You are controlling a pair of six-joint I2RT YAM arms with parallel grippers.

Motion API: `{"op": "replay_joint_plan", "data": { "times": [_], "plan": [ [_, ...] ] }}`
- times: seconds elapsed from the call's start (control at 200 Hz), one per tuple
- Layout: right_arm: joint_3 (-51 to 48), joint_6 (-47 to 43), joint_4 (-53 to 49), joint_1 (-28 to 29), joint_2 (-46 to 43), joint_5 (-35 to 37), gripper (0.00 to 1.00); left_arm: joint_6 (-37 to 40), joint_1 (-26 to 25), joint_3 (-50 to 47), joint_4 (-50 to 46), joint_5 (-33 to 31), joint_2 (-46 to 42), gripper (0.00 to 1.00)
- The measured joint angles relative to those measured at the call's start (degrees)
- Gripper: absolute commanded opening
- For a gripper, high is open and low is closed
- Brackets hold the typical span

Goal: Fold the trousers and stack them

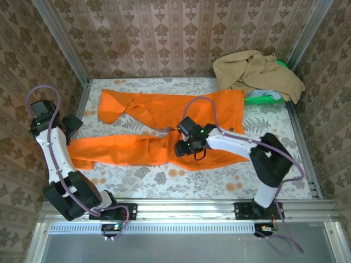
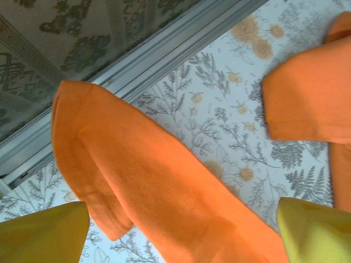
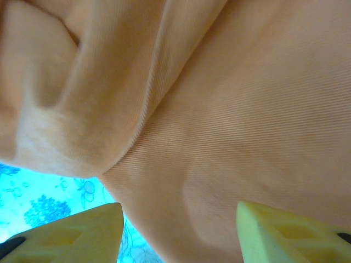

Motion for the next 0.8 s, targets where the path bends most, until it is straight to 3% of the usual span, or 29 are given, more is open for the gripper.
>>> {"op": "replay_joint_plan", "data": {
  "times": [0.24,0.455,0.68,0.755,0.8],
  "plan": [
    [1.8,4.1,5.3,0.9,6.2,-5.8,0.57,-2.0,-8.8,-9.1,3.0,3.3,-8.3,0.88],
    [2.3,6.9,8.7,1.2,6.1,-7.6,0.54,-2.5,-10.7,-14.0,3.2,4.3,-10.9,0.87],
    [6.0,10.0,8.7,1.2,9.2,-7.8,0.29,-2.5,-10.9,-14.4,3.5,5.7,-13.0,0.86],
    [6.3,10.1,8.3,1.2,9.7,-7.8,0.33,-2.6,-11.1,-14.7,3.7,6.3,-13.8,0.86],
    [6.3,10.5,7.8,1.3,9.6,-7.6,0.45,-2.6,-11.2,-14.7,3.7,6.7,-14.1,0.86]
  ]
}}
